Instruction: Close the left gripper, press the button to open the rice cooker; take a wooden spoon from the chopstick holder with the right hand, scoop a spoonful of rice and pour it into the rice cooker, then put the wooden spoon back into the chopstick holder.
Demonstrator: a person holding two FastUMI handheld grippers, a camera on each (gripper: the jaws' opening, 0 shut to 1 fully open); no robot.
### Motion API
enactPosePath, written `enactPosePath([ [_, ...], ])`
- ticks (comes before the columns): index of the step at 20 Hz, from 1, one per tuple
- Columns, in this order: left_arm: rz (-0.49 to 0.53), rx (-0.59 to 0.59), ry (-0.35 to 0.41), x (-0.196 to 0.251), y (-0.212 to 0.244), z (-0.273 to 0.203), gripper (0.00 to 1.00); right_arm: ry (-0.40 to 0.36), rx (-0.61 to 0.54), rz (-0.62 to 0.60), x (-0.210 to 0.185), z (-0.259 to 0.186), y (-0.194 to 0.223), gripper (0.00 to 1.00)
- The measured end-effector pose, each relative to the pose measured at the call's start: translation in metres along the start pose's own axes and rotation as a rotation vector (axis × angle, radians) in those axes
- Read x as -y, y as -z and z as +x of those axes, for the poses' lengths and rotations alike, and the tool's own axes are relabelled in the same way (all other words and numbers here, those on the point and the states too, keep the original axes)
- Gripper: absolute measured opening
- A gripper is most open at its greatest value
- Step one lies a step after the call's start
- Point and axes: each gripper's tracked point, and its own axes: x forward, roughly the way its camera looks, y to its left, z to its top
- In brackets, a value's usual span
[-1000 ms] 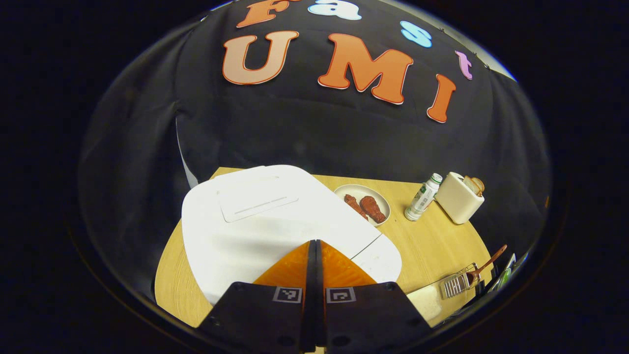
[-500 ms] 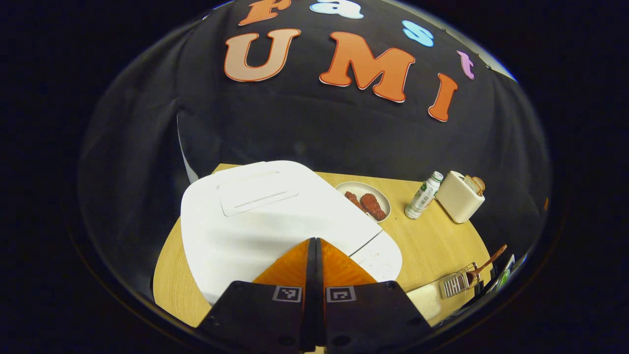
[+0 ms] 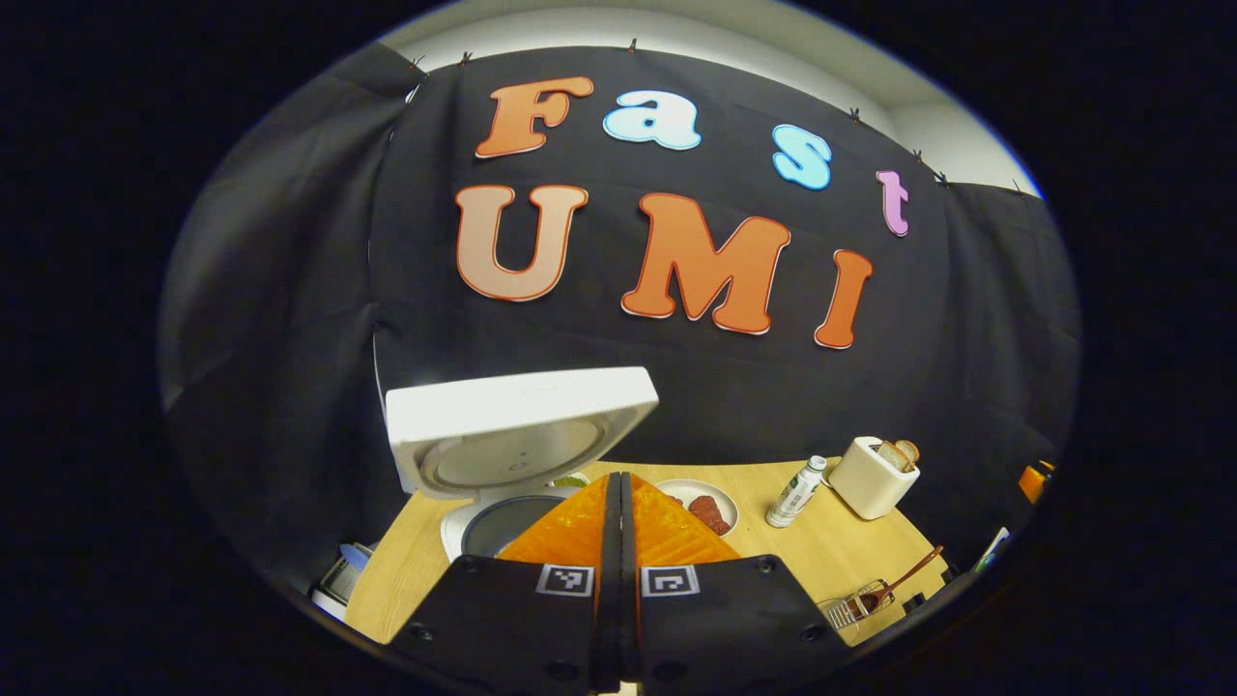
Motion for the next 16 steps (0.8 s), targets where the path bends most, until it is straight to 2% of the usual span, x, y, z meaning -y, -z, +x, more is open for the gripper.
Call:
enactPosePath([
  [3,0.002,0.034,-0.007,-0.003,-0.013,-0.021,0.04,0.013,0.007,-0.021,0.004,0.011,0.016,0.95],
  [8,0.013,0.064,-0.054,-0.014,-0.022,-0.050,0.04,-0.039,0.002,0.000,-0.005,0.036,0.045,0.95],
  [13,-0.012,0.114,-0.091,-0.015,-0.038,-0.087,0.05,-0.105,-0.115,0.036,-0.020,0.064,0.104,0.95],
  [16,0.011,0.187,-0.162,-0.024,-0.061,-0.114,0.06,-0.137,-0.192,0.086,-0.029,0.073,0.135,0.95],
])
